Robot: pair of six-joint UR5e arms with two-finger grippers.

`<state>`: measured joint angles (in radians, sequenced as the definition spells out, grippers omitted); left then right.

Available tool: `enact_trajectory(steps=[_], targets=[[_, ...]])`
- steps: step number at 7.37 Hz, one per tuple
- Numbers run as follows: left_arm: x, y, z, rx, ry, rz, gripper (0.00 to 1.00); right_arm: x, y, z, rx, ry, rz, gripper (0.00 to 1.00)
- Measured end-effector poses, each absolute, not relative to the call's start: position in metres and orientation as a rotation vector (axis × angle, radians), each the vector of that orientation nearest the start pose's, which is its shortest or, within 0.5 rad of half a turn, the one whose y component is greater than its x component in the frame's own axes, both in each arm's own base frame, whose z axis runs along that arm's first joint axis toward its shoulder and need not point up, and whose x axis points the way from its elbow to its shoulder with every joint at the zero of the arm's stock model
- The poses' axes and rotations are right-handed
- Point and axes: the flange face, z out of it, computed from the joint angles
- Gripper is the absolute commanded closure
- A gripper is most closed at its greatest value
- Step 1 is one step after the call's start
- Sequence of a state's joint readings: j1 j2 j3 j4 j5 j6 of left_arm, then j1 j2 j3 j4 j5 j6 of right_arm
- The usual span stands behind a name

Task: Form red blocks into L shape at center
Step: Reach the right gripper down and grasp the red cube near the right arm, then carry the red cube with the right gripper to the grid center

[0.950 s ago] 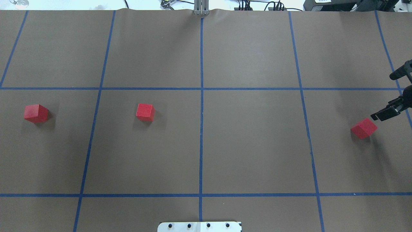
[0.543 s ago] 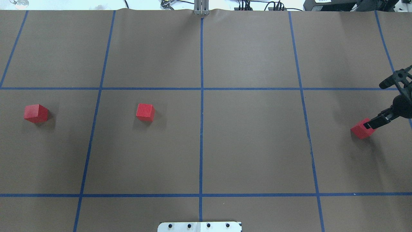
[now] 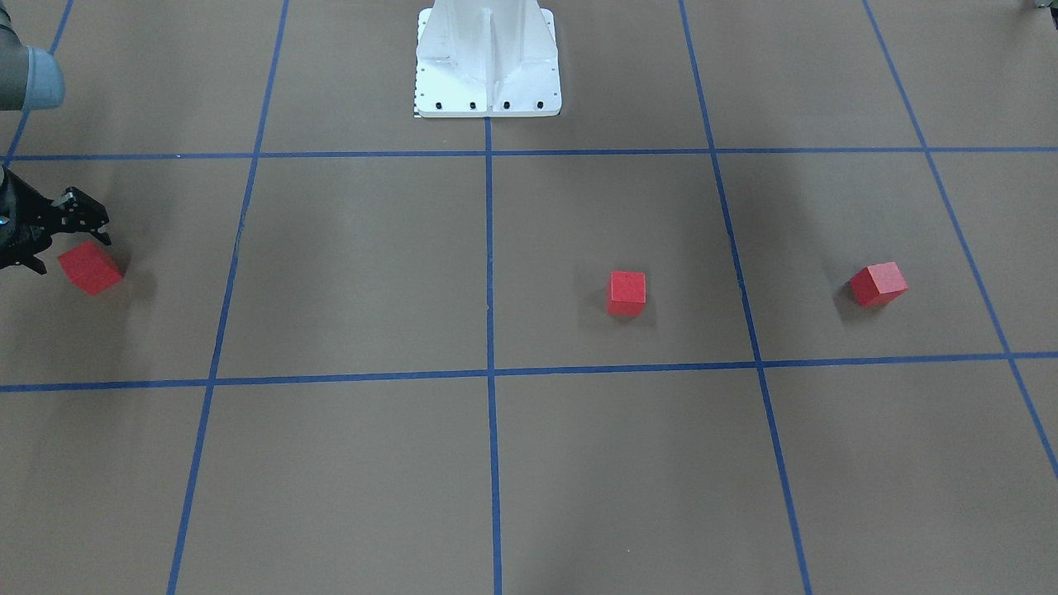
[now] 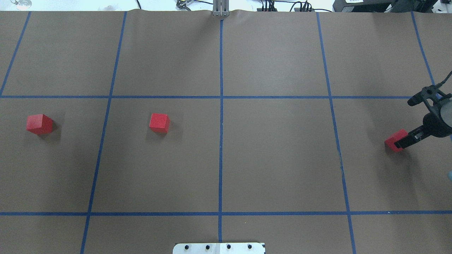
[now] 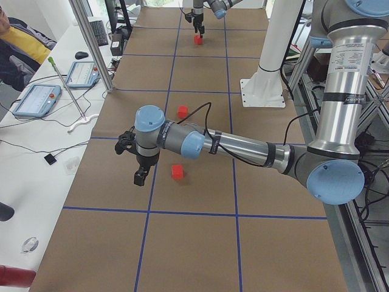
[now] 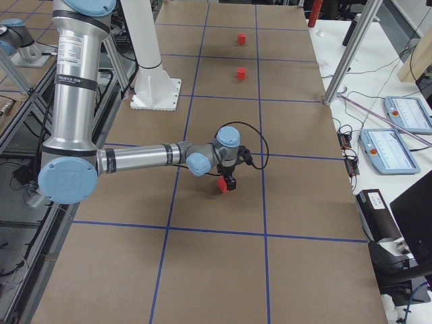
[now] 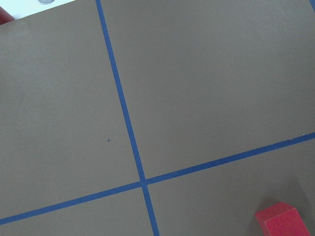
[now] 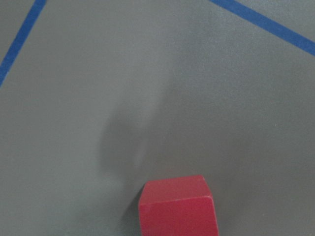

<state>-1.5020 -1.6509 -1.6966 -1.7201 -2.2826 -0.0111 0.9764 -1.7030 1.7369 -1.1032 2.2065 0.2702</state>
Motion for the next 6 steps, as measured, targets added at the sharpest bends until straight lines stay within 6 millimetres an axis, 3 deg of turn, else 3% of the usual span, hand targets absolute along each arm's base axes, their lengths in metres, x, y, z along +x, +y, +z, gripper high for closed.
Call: enact_trajectory(steps=[1,2,3,4,6], targets=[[-0.0312,-0.5411,0.5418,0.315,0.718,0.182,0.0,-0.2003,-0.4242,0.5952,0.176,-0.77,-0.469,0.19],[-0.0313,-0.5413,0.542,0.318,0.718,0.182,0.0,-0.2025,-0.4241,0.5976,0.173,-0.765,-0.47,0.33],[-0.0314,-0.5409,0.5426,0.318,0.718,0.181,0.0,-0.2047,-0.424,0.5992,0.171,-0.76,-0.473,0.73],[-0.0313,-0.5402,0.5434,0.317,0.718,0.18,0.0,-0.206,-0.4241,0.5995,0.171,-0.757,-0.473,1.0],[-0.0311,-0.5398,0.5447,0.313,0.72,0.178,0.0,-0.2071,-0.4252,0.5975,0.173,-0.759,-0.47,1.0]])
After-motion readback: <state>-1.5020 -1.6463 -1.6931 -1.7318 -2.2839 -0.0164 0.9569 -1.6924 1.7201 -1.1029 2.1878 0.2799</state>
